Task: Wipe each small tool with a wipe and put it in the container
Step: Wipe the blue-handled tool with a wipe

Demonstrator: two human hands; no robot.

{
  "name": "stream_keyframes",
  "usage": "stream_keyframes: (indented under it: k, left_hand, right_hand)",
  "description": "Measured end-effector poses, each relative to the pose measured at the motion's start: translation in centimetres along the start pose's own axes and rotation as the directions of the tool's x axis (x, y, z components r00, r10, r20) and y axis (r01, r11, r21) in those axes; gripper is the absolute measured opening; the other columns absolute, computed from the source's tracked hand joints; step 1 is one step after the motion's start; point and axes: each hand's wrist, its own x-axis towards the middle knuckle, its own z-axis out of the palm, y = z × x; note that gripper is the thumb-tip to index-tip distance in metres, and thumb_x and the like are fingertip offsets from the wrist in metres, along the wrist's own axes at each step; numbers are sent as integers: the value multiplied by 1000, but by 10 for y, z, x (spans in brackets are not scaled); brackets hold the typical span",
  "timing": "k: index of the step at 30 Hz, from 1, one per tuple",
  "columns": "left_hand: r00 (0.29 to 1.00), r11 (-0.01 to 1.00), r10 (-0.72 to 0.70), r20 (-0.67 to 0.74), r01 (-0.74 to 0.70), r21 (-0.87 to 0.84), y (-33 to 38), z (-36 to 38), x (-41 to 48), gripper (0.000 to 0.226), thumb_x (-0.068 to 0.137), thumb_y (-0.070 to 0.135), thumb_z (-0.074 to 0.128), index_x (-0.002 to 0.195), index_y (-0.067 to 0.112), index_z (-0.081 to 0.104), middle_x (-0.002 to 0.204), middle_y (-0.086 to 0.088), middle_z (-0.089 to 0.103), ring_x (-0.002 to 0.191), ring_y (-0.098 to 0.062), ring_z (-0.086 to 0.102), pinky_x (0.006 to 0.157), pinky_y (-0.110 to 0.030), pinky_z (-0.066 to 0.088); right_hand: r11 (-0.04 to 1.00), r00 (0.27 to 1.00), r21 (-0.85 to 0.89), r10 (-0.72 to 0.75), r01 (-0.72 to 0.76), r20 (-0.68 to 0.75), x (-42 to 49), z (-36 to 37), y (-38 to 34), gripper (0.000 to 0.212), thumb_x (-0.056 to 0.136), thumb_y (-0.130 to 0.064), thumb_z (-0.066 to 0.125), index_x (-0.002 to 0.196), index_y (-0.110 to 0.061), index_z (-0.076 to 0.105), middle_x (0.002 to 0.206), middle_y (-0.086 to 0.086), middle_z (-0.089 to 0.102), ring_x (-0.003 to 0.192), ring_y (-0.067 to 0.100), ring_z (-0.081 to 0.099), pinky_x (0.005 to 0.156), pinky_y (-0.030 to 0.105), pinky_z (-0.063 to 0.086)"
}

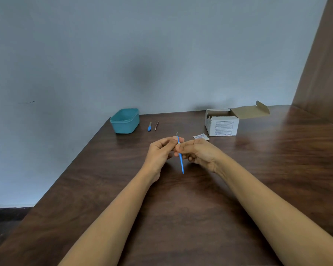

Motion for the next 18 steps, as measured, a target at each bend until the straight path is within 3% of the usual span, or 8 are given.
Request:
stream_keyframes:
  k: [5,8,12,14,16,18]
  left_hand:
    - [996,998,32,-79,-36,-58,-6,0,3,18,93,17,60,96,5,74,83,-1,72,71,-5,62,64,-14,48]
    - [989,997,62,-138,-66,-27,-8,3,3,20,94,16,59,99,2,73,83,-2,72,69,2,63,60,-6,45]
    - [984,997,72,-165,-77,-23,-10,5,4,19,95,17,58,98,6,73,89,-3,73,74,3,64,66,-8,47]
    - [984,998,58,-169,-63,-27,-10,5,3,18,95,17,57,97,8,74,91,-5,74,77,0,65,69,-12,49]
    - [985,997,52,-163,-60,-45,-9,6,2,18,95,15,57,93,9,74,89,-5,73,76,-3,64,71,-15,51]
    - [988,996,43,-149,-55,-76,-7,7,2,18,95,13,57,90,9,74,85,-4,72,71,-4,64,73,-20,52]
  right_hand:
    - [997,998,-69,-33,29,-55,-1,6,0,6,81,-18,72,77,-14,75,74,-2,72,59,0,52,52,13,33]
    - [984,986,-154,-114,94,-124,-3,9,-2,6,79,-17,76,73,-15,73,66,-7,71,62,-3,59,56,9,41]
    - [950,960,-303,-149,72,-239,3,12,1,8,73,-25,80,68,-22,76,75,-2,74,84,14,64,79,31,52]
    - [963,969,-264,-114,54,-219,1,12,-1,8,75,-24,79,70,-18,76,74,-2,73,75,8,63,70,23,51]
    - [988,989,-150,-40,18,-145,-3,12,-4,8,80,-20,75,77,-12,74,74,-1,72,59,0,56,52,13,40]
    - [997,995,-62,47,-53,-85,-5,9,-6,13,83,-22,71,87,-10,74,81,2,72,52,-2,52,51,15,32]
